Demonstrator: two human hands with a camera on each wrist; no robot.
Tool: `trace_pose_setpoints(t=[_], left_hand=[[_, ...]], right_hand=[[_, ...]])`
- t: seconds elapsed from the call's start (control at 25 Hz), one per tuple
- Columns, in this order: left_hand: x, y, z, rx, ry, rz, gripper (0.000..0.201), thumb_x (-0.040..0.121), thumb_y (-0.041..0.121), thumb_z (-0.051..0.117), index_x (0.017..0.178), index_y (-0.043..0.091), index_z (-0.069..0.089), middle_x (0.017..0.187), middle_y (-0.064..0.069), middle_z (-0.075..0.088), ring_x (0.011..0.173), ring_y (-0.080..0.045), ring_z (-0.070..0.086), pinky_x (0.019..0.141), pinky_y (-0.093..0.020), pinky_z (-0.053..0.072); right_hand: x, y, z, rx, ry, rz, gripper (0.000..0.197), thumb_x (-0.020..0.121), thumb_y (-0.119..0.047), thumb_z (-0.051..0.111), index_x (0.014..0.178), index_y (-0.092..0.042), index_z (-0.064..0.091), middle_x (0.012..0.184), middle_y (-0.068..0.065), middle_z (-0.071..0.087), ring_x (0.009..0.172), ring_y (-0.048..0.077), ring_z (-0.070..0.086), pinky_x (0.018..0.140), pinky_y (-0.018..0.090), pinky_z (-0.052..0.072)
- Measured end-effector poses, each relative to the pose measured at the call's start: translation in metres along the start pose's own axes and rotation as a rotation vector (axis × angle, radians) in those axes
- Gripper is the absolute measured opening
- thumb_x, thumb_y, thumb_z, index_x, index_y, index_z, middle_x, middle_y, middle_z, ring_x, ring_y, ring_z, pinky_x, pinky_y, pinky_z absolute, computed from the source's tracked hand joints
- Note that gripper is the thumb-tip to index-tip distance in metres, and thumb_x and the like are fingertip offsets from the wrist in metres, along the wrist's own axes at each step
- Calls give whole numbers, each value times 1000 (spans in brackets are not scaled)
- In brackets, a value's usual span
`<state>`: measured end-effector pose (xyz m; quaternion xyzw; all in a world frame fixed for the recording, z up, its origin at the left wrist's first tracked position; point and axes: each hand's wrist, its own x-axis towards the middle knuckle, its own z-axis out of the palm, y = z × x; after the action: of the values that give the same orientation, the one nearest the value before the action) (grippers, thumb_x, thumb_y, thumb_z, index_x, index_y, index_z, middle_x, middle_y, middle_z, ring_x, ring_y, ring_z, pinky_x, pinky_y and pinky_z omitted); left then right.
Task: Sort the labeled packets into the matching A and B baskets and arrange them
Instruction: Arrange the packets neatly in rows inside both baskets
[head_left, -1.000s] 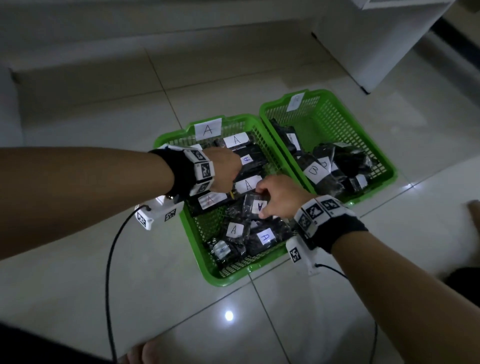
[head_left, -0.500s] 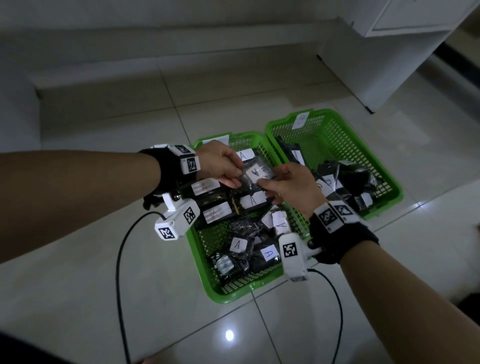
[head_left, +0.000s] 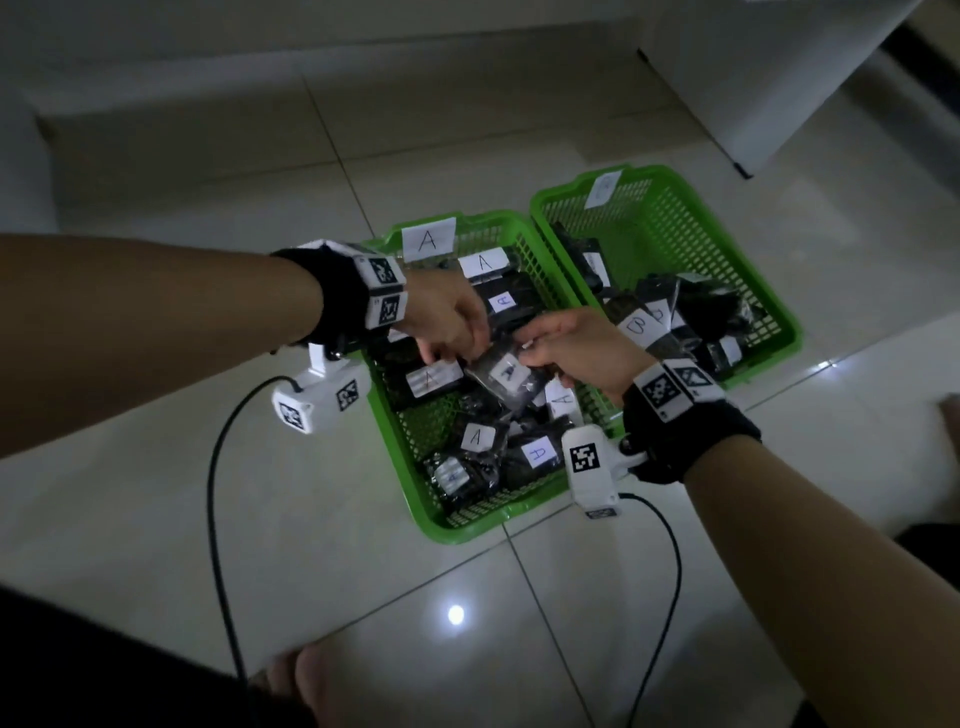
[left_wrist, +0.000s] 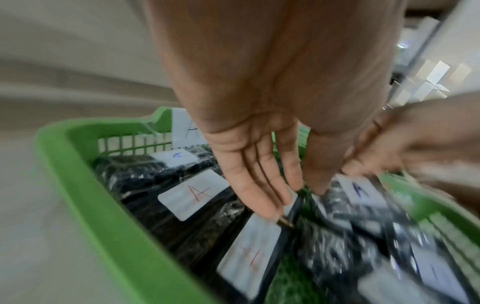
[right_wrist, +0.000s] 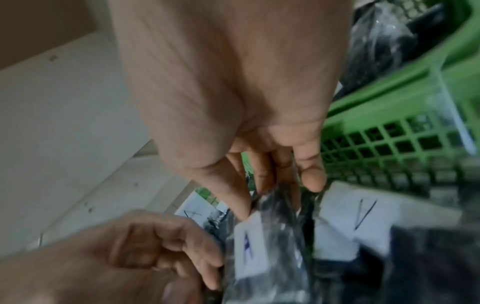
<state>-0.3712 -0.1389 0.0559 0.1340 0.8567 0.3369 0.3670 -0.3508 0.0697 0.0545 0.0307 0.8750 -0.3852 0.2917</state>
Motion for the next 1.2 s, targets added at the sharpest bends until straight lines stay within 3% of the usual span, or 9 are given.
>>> trace_pose_setpoints(t=[0.12,0.32,0.44,0.56,0.72,0.84,0.96,1.08,1.2], left_hand=[[0,-1,20,554,-39,108,33,89,18,67,122,22,66,119,5,67,90,-11,63,76,-25,50],[10,4,43,760,-96,202,57,92,14,61,145,23,43,138,-5,54,117,-24,58,94,-37,52],[15,7,51,761,-133,188,56,90,20,66,142,15,44,131,-4,56,114,-22,57,86,-27,48],[18,8,55,765,-171,196,51,88,23,71,135,15,53,130,-1,55,116,-19,54,79,-19,37],[23,4,53,738,-132,219,27,87,26,72,113,20,64,114,4,59,97,-14,54,65,-19,38],[23,-6,41,740,-125,189,27,89,21,69,115,21,65,117,4,58,104,-16,56,83,-28,48],[21,-17,32,752,-135,191,36,83,9,68,115,24,63,129,2,58,119,-19,55,98,-35,47],[17,-13,26,734,-87,235,35,86,9,66,117,24,63,128,5,55,117,-14,52,89,-22,42],[13,-1,28,707,-59,260,31,90,8,61,117,21,65,118,5,57,95,-8,50,76,-17,35]], right_hand=[[-4,4,-6,-293,79,5,28,95,-7,54,111,-19,75,102,2,72,72,14,66,55,21,48],[-8,22,-31,-302,269,-55,28,95,-12,51,90,-16,78,86,3,74,68,16,62,54,22,39],[-9,30,-39,-208,342,-55,26,95,-18,53,89,-8,76,76,10,72,57,16,55,53,25,37],[-9,35,-41,-192,299,-44,25,95,-19,53,91,-18,78,73,1,70,54,13,53,53,25,35],[-6,37,-36,-202,301,-69,28,95,-17,51,92,-2,75,72,12,67,52,18,51,52,26,35],[-6,35,-32,-207,308,-99,30,95,-16,50,95,6,71,63,11,55,49,15,40,49,26,29],[-5,32,-30,-205,296,-118,29,94,-16,52,83,4,71,55,7,52,46,16,41,50,25,34],[-3,29,-17,-389,174,-156,31,89,-15,53,72,6,68,57,7,60,50,26,50,52,27,46],[-8,23,1,-643,-23,-156,17,88,-15,58,79,-10,71,75,-1,68,65,16,61,66,27,53]])
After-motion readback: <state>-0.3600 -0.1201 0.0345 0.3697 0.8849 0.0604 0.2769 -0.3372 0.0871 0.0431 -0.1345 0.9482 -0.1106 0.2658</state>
